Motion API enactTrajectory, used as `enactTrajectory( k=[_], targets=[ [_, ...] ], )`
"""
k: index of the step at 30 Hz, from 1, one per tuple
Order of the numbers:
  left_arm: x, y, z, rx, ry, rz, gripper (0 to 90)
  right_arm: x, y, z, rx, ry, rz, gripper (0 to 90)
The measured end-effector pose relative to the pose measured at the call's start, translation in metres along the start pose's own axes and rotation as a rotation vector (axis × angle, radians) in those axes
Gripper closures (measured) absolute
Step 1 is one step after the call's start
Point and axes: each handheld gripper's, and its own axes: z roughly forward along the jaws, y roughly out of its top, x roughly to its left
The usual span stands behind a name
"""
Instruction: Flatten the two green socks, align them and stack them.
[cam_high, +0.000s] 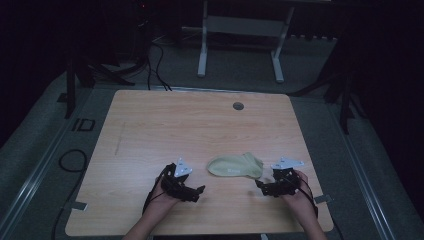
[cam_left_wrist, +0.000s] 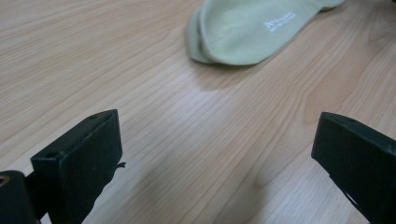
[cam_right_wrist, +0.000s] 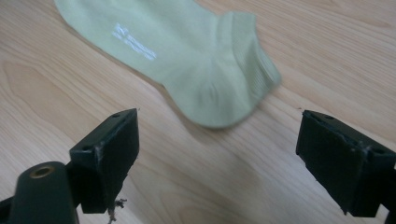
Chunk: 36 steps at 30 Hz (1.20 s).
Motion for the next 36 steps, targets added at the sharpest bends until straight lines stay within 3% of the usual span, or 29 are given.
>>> enactTrajectory(
  k=[10,17,26,31,36],
  targets=[
    [0.016,-0.017,-0.022,-0.011,0.031,-0.022,1.6,-0.002,-0.022,-0.009,-0.012,-0.034,-0.011,10.5],
    [0.025,-0.027,-0.032,-0.015,0.082,-0.024,1.6,0.001,-0.036,-0.016,-0.060,-0.037,-0.019,10.2],
    [0.022,-0.041,-0.034,0.013,0.112,-0.003,1.2,0.008,-0.052,-0.028,-0.076,-0.045,-0.048,10.3],
    [0.019,-0.045,-0.040,0.015,0.131,0.011,1.2,0.008,-0.061,-0.031,-0.071,-0.048,-0.040,10.3],
    [0.019,-0.052,-0.048,0.031,0.160,0.026,1.1,0.008,-0.069,-0.036,-0.077,-0.080,-0.041,10.3]
  ],
)
